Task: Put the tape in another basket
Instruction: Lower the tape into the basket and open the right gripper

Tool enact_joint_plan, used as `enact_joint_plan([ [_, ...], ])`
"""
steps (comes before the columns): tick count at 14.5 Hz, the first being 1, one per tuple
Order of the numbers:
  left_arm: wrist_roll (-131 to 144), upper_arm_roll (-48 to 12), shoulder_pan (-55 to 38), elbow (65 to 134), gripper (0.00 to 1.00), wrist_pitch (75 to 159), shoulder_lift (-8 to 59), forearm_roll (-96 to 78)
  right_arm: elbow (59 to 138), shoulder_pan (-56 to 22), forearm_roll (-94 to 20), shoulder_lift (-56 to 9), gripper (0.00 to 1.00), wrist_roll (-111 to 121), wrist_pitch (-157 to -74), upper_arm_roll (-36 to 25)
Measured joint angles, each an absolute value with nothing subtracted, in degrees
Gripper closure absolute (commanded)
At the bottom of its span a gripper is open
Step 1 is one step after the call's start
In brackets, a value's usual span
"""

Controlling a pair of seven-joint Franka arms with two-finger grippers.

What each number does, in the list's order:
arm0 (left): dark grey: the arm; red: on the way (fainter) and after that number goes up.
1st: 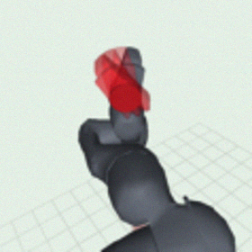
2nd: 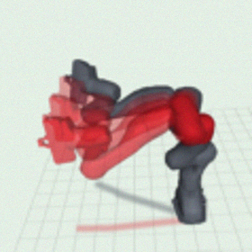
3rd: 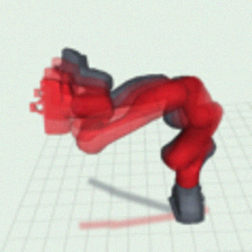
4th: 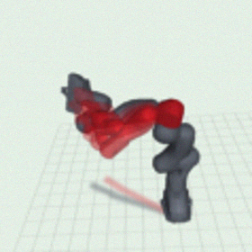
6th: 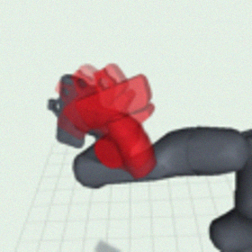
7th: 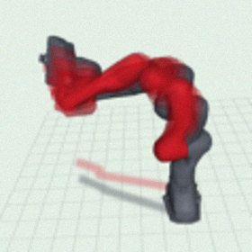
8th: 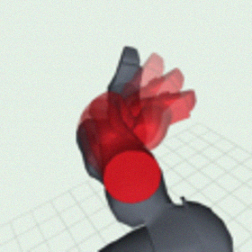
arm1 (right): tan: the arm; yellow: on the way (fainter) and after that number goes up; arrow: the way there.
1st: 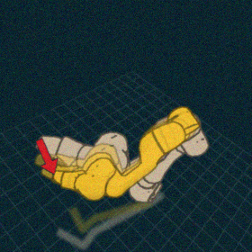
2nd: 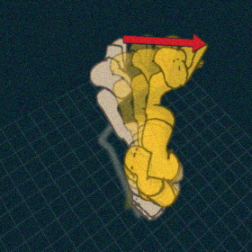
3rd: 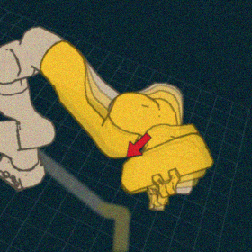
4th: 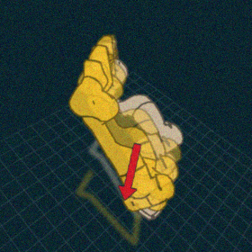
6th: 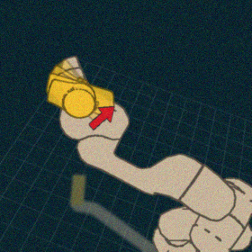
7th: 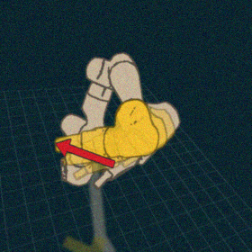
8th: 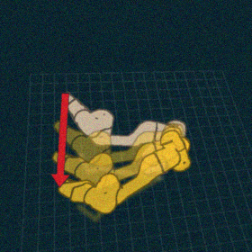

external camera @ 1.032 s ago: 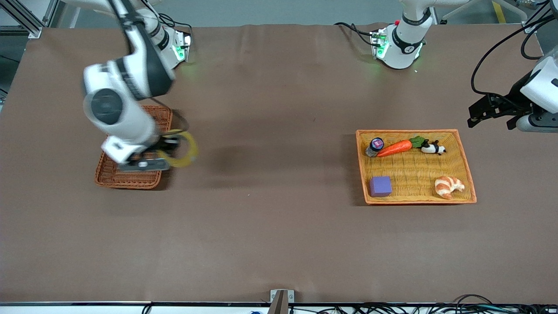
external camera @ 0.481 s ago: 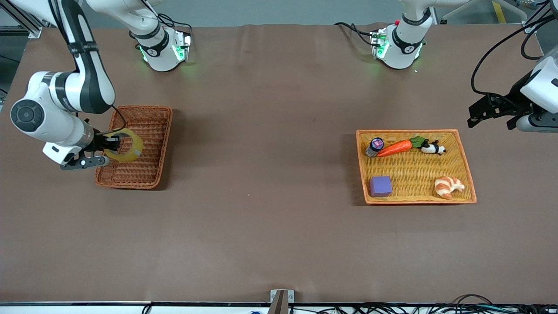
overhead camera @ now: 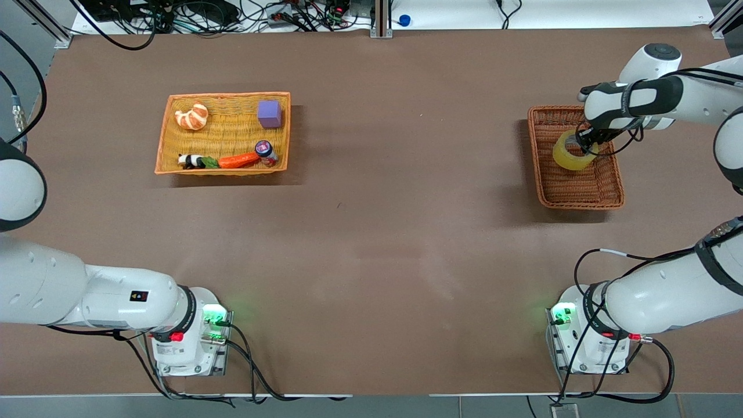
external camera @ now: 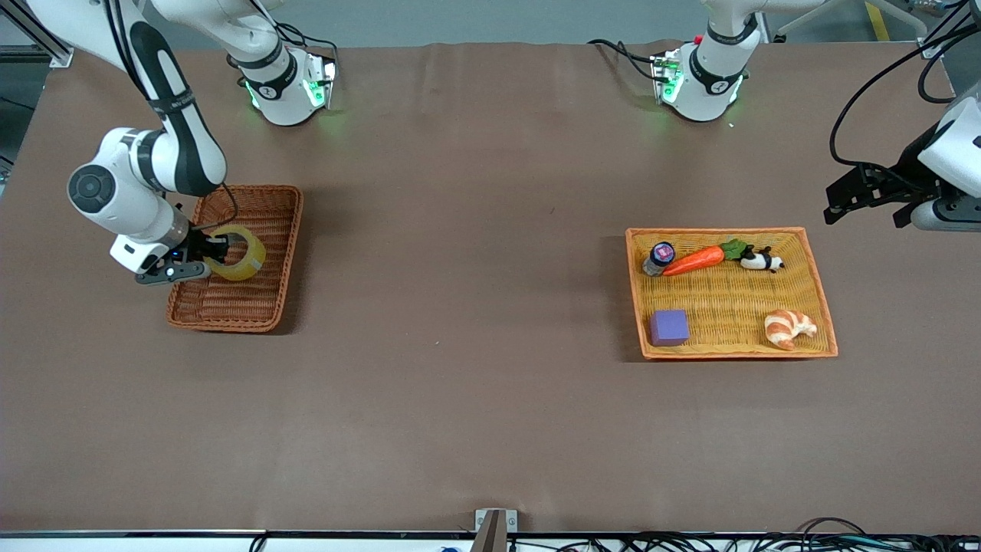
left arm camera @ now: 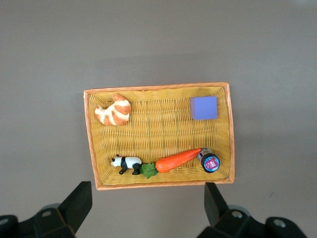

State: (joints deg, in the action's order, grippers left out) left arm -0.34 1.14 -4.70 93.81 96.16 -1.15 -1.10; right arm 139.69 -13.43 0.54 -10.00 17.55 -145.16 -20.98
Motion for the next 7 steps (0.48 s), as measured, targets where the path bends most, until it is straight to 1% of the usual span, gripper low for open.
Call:
enact_joint_plan([
  [1, -0.3, 1.1, -4.7, 93.8, 0.0, 96.2, -1.2, -1.1, 139.7, -13.4, 0.4, -10.5, 0.51, 17.6, -145.5, -21.0],
  [2, -0.3, 1.1, -4.7, 93.8, 0.0, 96.2, -1.2, -1.1, 139.7, -13.4, 0.3, -10.9, 0.18, 17.6, -145.6, -21.0],
  [3, -0.3, 1.1, -4.7, 93.8, 0.0, 96.2, -1.2, -1.1, 139.7, -13.4, 0.3, -11.2, 0.0, 17.6, -145.5, -21.0],
  [5, -0.3, 1.1, -4.7, 93.7, 0.0, 96.2, -1.2, -1.1, 139.4, -13.5, 0.2, -10.9, 0.0, 17.6, -145.4, -21.0],
  [7, -0.3, 1.2, -4.7, 93.6, 0.0, 96.2, -1.2, -1.1, 137.8, -13.5, 0.0, -8.8, 0.0, 17.5, -144.3, -21.0],
])
